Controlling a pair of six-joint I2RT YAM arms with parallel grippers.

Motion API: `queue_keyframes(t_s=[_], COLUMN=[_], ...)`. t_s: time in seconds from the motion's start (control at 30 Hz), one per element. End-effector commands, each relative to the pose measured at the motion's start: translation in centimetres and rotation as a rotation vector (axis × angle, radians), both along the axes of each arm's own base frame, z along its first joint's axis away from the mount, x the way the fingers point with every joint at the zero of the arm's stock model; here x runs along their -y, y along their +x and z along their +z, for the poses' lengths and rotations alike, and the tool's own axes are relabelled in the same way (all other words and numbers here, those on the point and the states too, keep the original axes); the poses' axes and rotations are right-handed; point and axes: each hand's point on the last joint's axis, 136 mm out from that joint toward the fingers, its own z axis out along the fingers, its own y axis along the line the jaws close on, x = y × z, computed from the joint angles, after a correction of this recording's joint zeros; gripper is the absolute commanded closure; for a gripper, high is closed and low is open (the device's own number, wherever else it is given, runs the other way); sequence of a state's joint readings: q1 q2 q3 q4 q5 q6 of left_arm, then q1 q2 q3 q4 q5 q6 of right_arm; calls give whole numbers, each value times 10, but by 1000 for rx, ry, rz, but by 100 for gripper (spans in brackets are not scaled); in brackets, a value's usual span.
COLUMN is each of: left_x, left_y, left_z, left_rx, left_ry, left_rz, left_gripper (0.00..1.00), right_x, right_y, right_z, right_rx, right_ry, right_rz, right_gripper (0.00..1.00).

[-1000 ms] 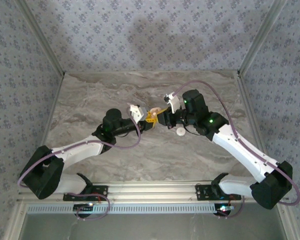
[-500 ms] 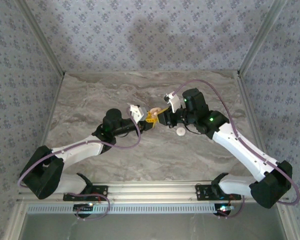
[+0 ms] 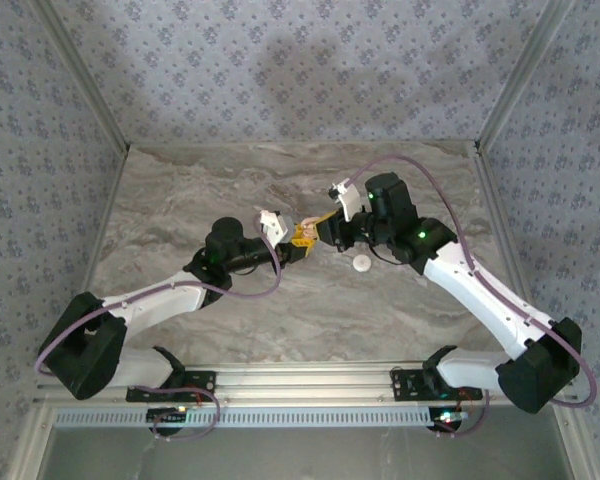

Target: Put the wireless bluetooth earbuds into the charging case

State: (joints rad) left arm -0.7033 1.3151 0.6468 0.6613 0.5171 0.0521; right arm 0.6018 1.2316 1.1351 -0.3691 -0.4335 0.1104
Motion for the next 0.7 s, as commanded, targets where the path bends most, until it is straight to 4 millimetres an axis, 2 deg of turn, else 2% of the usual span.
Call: queue_keyframes(t_s=[0.0, 0.17, 0.3, 0.67], left_x=[2, 3, 2, 2], left_y=[-8, -8, -8, -9], left_z=[34, 34, 35, 36], left_rx=[86, 85, 86, 90], left_ry=[-61, -62, -61, -63], left_rz=[-37, -36, -35, -40], left_gripper=[83, 83, 83, 83], right_x=[-8, -9, -8, -15], right_y=[-4, -5, -4, -3], right_z=[13, 10, 9, 3], right_rx=[33, 13, 4, -49], right_ry=[32, 30, 32, 42], right_rz=[56, 54, 41, 49], right_gripper=[81, 78, 72, 73])
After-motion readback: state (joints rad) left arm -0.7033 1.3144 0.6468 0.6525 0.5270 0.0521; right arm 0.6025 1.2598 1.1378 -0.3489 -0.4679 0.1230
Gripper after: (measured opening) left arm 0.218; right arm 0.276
